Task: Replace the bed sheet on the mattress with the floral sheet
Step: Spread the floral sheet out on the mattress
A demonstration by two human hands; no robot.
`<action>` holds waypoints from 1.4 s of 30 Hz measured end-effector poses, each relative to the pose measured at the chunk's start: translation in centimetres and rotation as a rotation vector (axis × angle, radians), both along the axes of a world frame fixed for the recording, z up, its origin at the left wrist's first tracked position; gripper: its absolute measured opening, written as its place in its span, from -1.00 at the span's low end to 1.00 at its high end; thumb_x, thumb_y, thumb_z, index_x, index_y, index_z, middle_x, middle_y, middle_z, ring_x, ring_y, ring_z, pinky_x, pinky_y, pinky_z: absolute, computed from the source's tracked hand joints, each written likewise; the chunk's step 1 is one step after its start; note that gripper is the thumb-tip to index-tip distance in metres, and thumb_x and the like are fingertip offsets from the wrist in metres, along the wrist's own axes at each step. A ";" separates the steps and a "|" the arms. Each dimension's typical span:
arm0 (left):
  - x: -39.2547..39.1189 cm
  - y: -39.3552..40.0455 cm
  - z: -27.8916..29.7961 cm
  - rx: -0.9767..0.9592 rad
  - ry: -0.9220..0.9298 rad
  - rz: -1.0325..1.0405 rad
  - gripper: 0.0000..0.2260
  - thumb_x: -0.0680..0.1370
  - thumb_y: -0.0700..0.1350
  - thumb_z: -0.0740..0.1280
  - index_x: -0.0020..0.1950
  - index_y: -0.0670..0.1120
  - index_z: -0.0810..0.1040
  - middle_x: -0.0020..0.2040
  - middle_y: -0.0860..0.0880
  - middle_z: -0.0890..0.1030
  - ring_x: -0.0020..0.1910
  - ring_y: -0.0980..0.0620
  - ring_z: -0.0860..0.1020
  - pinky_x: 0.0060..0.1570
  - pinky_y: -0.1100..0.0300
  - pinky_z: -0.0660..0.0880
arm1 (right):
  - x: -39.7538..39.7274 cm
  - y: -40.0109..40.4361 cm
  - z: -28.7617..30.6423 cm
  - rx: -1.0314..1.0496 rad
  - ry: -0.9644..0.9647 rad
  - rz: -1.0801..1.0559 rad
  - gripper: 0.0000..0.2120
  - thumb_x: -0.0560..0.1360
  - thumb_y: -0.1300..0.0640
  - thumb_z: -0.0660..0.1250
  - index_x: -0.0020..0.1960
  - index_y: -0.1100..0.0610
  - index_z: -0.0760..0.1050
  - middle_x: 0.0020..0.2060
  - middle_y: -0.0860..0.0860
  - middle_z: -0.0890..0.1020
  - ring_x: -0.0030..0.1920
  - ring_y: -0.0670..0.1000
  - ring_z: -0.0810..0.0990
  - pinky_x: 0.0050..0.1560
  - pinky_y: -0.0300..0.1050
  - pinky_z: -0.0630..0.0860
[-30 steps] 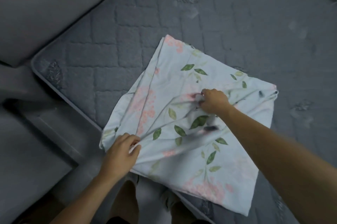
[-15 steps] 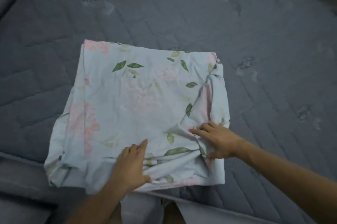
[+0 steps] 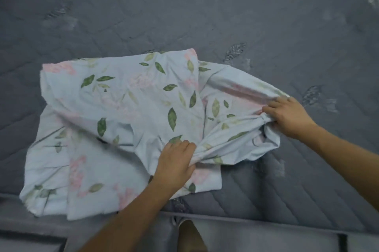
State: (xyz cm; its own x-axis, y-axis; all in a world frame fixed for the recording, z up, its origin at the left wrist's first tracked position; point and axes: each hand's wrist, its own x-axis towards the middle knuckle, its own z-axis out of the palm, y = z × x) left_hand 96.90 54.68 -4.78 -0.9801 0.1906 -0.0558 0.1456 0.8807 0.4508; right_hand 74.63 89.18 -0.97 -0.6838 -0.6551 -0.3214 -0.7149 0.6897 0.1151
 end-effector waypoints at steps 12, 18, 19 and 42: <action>-8.1 -3.1 -2.1 -0.188 -0.441 -0.035 -0.17 0.33 0.53 0.26 0.52 0.17 0.37 0.39 0.06 0.44 0.43 -0.07 0.36 0.46 -0.19 0.22 | 0.6 -1.0 -3.0 0.071 -0.276 -0.367 -0.32 0.33 -0.08 0.35 0.44 0.03 0.48 0.31 0.09 0.50 0.33 0.21 0.40 0.44 0.13 0.22; -6.5 -13.1 -5.0 -0.385 -0.643 0.056 -0.02 0.32 0.34 0.54 0.62 0.18 0.15 0.62 -0.02 0.14 0.58 -0.13 0.11 0.46 -0.27 0.26 | 7.5 -14.9 -7.6 -0.330 -0.527 -0.237 -0.27 0.44 -0.19 0.48 0.51 0.06 0.38 0.37 0.06 0.48 0.34 0.13 0.43 0.36 0.04 0.39; -6.3 -14.0 -5.5 -0.418 -0.641 0.053 -0.02 0.33 0.31 0.56 0.63 0.18 0.13 0.64 -0.03 0.09 0.60 -0.13 0.07 0.47 -0.30 0.25 | 8.5 -17.1 -8.3 -0.352 -0.552 -0.222 -0.22 0.41 -0.24 0.49 0.51 0.03 0.36 0.35 0.04 0.47 0.32 0.11 0.42 0.32 0.06 0.41; -20.6 -8.3 -4.2 -0.284 -0.075 0.203 -0.81 0.52 -0.25 0.35 0.10 -0.07 0.50 -0.03 -0.13 0.56 -0.03 -0.24 0.49 -0.15 -0.06 0.31 | -1.6 -6.4 -9.5 -0.645 -0.124 -0.772 -0.88 0.62 0.13 0.07 0.00 0.13 0.36 -0.22 0.20 0.58 -0.24 0.28 0.55 -0.31 0.10 0.45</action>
State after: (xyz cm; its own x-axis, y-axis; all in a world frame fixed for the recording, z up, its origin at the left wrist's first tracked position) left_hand 76.27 46.35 -8.99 -0.9875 -0.0407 -0.1521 -0.0691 0.9800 0.1865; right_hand 72.99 82.73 -10.51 -0.9795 -0.1220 -0.1601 -0.0290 0.8727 -0.4874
